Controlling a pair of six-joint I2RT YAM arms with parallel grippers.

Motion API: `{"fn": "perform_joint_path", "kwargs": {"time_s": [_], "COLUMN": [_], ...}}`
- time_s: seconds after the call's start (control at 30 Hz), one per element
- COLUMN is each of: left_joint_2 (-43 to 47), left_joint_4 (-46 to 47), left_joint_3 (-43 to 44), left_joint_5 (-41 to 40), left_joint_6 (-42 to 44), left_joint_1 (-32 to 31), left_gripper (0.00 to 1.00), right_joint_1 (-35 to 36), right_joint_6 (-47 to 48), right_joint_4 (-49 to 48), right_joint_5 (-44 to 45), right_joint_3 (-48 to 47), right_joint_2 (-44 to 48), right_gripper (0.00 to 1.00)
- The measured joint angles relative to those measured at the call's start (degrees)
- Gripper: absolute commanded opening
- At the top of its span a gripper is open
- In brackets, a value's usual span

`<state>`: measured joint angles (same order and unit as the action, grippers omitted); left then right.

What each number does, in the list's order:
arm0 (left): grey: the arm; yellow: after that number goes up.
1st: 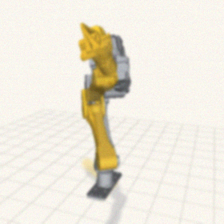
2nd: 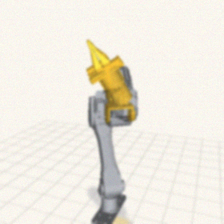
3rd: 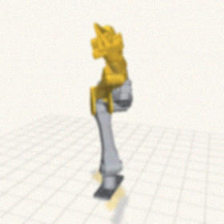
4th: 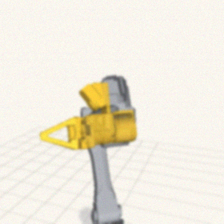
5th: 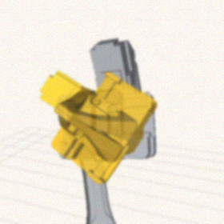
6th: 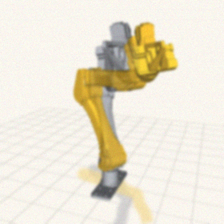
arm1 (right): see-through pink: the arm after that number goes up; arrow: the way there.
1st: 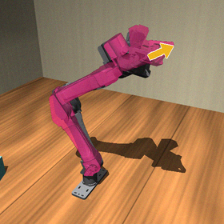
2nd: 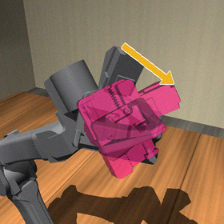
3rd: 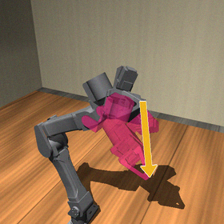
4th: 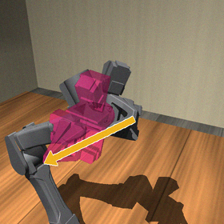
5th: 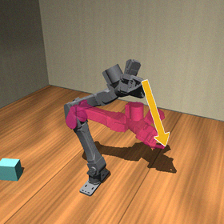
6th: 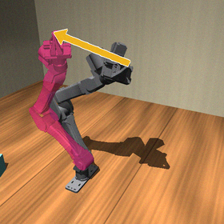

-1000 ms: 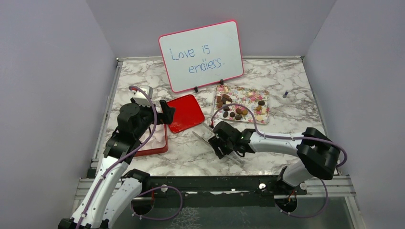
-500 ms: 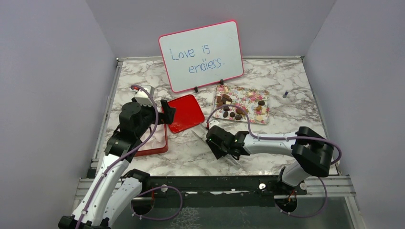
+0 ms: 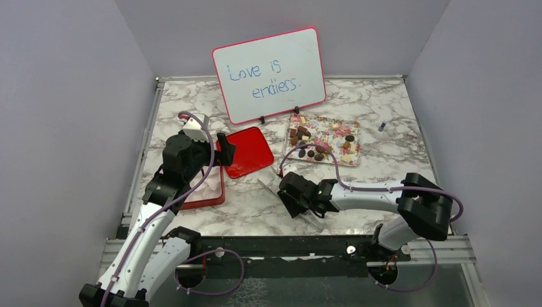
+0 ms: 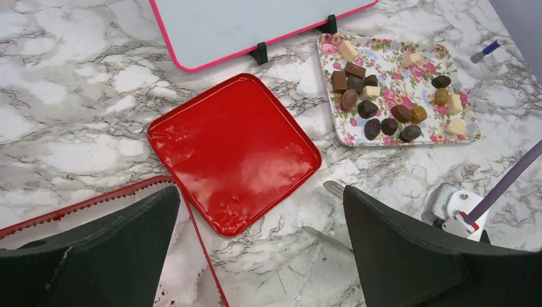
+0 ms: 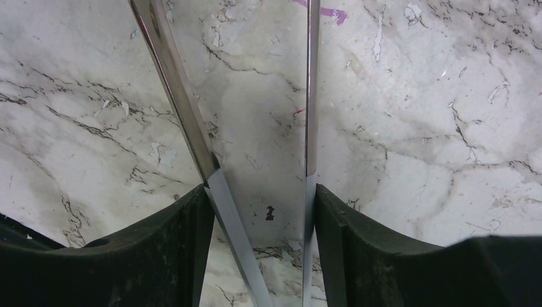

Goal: Pack the chocolate

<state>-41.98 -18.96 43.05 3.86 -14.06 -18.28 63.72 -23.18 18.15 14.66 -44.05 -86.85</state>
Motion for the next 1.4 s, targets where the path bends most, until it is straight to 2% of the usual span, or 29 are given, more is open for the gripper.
{"fn": "perform_joint_path", "kwargs": {"time_s": [0.17,0.47,0.67,0.8,1.1,1.4], "left_joint_2": [-0.15,-0.17,-1.49,-3.23,-8.7,-14.36], "left_joint_4": [0.0,0.0,-0.02,0.0,2.97,5.18], "left_joint_3": [0.0,0.0,0.0,0.0,-0.04,-1.73], "left_joint_5": [0.02,0.72,2.21,4.7,14.73,22.36], "left_joint_6": [-0.02,-1.11,-3.72,-6.97,-12.5,-12.7], "left_joint_1": [0.0,0.0,0.0,0.0,0.0,0.0], "left_gripper": [0.99,0.96,0.91,0.91,0.89,0.91], "right_joint_1": [0.85,1.42,1.6,1.6,1.6,1.6], "right_joint_6": [-0.35,-0.66,-0.17,-0.15,-0.15,-0.24], "right_joint_4": [0.07,2.25,4.02,4.9,8.9,11.98], "right_joint_5": [0.02,1.49,1.68,1.62,0.96,1.27], "right_joint_3": [1.53,1.46,1.49,0.76,-7.06,-14.08], "right_joint_2": [1.49,2.08,6.21,11.69,15.61,18.27], "right_gripper": [0.63,0.5,0.49,0.49,0.48,0.47]}}
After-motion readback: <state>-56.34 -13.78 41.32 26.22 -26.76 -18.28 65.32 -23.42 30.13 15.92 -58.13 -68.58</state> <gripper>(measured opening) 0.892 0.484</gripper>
